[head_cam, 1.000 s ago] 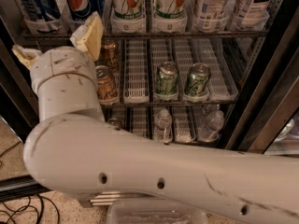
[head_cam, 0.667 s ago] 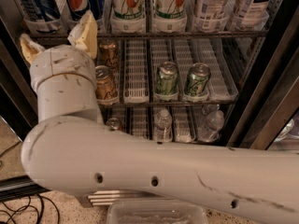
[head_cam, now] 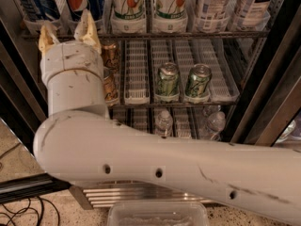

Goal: Pick pepsi can from top shelf of fridge

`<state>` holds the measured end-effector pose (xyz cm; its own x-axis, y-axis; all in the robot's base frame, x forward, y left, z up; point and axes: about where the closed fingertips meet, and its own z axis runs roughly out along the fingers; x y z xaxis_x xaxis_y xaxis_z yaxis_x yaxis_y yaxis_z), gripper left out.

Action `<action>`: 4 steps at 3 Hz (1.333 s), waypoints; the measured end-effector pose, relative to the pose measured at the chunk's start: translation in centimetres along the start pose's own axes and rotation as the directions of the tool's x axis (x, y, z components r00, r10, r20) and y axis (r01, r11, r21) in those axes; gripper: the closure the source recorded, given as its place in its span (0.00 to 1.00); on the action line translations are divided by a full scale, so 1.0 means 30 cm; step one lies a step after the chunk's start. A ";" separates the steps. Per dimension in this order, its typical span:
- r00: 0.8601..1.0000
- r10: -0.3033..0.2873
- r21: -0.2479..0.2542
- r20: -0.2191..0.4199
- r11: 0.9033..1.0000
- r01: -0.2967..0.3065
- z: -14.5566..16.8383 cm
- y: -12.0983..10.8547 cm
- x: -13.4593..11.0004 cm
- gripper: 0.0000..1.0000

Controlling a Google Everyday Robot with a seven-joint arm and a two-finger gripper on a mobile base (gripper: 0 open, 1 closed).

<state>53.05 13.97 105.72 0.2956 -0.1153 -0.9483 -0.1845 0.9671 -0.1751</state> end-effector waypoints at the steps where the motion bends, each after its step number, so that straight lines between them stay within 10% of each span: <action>1: 1.000 0.003 0.033 -0.015 0.999 -0.003 0.023 -0.036 0.009 0.39; 4: 0.996 0.026 0.034 -0.087 0.999 -0.023 0.237 -0.088 0.037 0.36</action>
Offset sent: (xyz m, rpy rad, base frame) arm 0.0340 -0.0245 0.0070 0.0025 0.0758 -0.0723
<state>60.54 12.89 107.01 0.2078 -0.1096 -0.9720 -0.1595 0.9766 -0.1442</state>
